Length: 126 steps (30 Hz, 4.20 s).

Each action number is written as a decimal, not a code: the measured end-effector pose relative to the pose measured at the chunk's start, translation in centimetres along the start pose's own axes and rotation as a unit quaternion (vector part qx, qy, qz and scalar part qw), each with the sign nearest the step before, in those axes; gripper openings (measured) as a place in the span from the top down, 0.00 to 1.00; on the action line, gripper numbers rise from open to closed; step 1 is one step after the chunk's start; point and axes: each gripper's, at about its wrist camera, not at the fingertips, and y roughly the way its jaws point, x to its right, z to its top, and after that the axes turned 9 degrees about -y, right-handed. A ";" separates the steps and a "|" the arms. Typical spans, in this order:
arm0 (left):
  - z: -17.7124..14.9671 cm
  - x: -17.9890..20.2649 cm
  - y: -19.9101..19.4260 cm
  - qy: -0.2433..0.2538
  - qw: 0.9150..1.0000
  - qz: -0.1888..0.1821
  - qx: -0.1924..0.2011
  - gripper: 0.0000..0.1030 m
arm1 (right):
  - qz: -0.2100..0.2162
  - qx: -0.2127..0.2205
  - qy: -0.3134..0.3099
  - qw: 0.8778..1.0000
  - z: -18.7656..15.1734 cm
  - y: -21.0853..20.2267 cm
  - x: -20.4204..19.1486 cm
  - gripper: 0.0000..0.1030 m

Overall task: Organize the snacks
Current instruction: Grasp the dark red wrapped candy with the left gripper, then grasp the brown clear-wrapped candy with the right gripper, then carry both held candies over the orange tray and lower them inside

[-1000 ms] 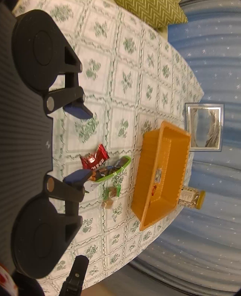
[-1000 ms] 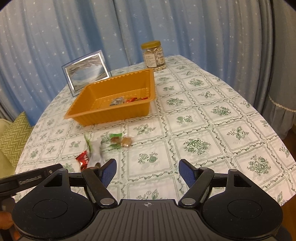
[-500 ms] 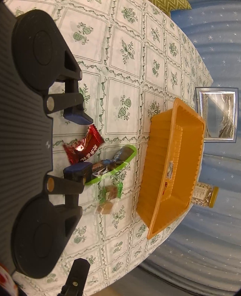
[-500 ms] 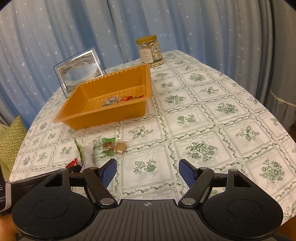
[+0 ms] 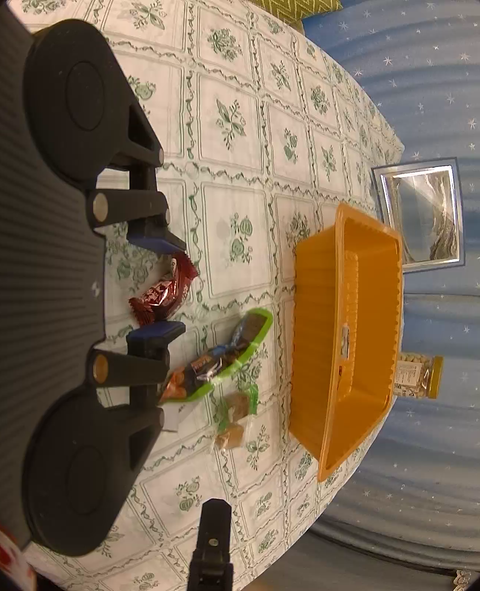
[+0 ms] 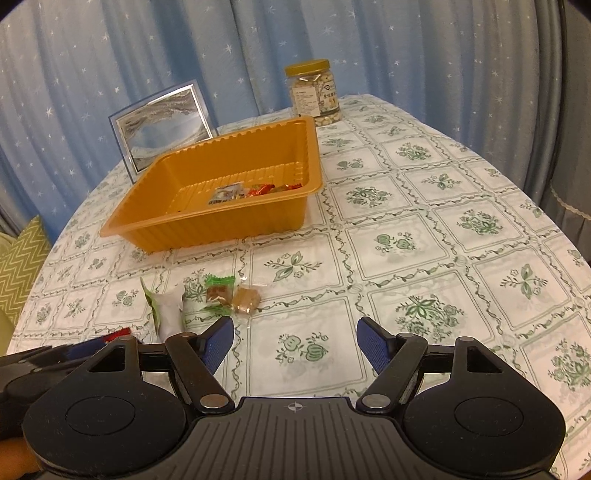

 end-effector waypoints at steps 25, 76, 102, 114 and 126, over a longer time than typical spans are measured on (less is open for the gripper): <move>0.1 -0.5 0.3 0.003 1.000 0.007 0.013 0.83 | 0.008 -0.003 -0.045 0.999 1.6 4.5 -1.2 0.28; -2.6 0.6 -12.3 -0.024 0.999 -0.013 0.028 0.84 | 0.021 0.010 -0.062 0.998 -2.5 -7.5 -4.5 0.80; -1.1 1.2 -14.4 -0.023 0.998 -0.027 0.049 0.84 | 0.009 0.025 -0.075 0.997 -1.6 -10.2 -4.6 0.80; 3.5 2.1 -12.1 -0.017 0.997 -0.043 0.062 0.84 | 0.013 0.040 -0.081 0.996 2.9 -8.0 -3.9 0.80; 11.9 2.8 -4.7 0.014 0.996 -0.058 0.063 0.84 | 0.030 0.039 -0.069 0.996 10.8 -1.4 -1.8 0.80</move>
